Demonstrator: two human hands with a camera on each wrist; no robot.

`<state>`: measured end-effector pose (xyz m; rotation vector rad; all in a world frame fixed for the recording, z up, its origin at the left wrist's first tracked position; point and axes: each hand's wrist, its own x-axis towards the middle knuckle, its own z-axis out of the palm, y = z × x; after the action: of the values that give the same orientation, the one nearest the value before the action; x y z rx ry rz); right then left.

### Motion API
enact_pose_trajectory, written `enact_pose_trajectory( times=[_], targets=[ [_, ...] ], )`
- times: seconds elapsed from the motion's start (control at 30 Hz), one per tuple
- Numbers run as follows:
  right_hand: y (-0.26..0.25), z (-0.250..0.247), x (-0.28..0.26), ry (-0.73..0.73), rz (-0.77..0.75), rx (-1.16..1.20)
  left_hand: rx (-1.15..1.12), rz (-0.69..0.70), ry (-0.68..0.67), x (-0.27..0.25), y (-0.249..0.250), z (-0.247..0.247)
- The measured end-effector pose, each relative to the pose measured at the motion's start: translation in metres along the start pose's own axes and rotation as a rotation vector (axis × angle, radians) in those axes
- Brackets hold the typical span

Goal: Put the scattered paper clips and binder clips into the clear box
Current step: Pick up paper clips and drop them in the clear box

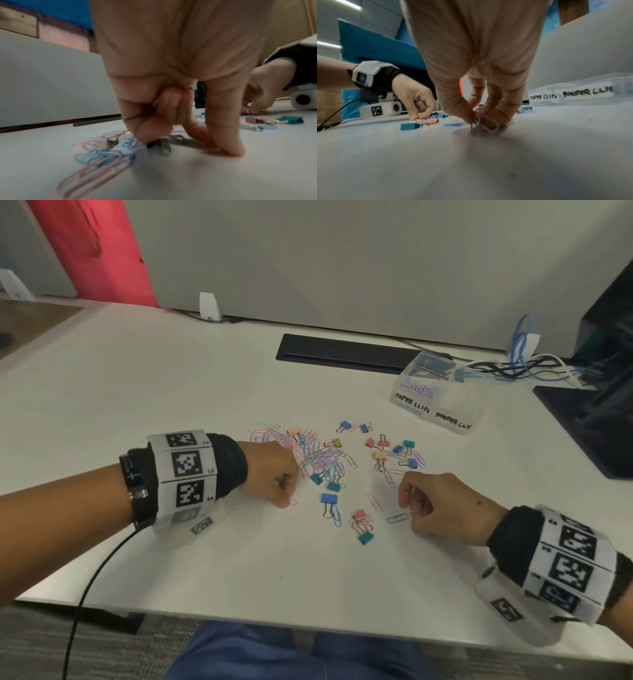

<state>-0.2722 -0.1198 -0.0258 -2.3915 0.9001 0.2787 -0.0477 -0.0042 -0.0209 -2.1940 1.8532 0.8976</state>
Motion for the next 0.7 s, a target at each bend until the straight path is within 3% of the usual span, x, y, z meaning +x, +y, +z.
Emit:
enact_pose_trajectory(
  times=[0.17,0.23,0.33,0.5,0.6,0.7],
  targets=[
    [0.014,-0.013,0.002,0.092,0.072,0.386,-0.138,-0.063,-0.031,-0.001,-0.002,-0.004],
    [0.019,-0.017,0.005,0.101,0.115,0.666,-0.426,-0.089,-0.003,-0.001,-0.003,-0.006],
    [0.024,-0.023,0.009,0.049,0.19,1.085,-1.063,-0.084,0.013,0.001,-0.002,-0.011],
    [0.032,-0.03,0.012,-0.007,0.255,1.324,-1.657,0.061,-0.151,0.006,0.006,-0.016],
    [0.031,-0.029,0.01,-0.099,0.351,1.458,-1.816,0.103,-0.189,0.01,0.021,-0.01],
    [0.03,-0.027,0.009,-0.167,0.393,1.479,-1.776,0.085,-0.171,0.018,0.035,-0.006]
  ],
)
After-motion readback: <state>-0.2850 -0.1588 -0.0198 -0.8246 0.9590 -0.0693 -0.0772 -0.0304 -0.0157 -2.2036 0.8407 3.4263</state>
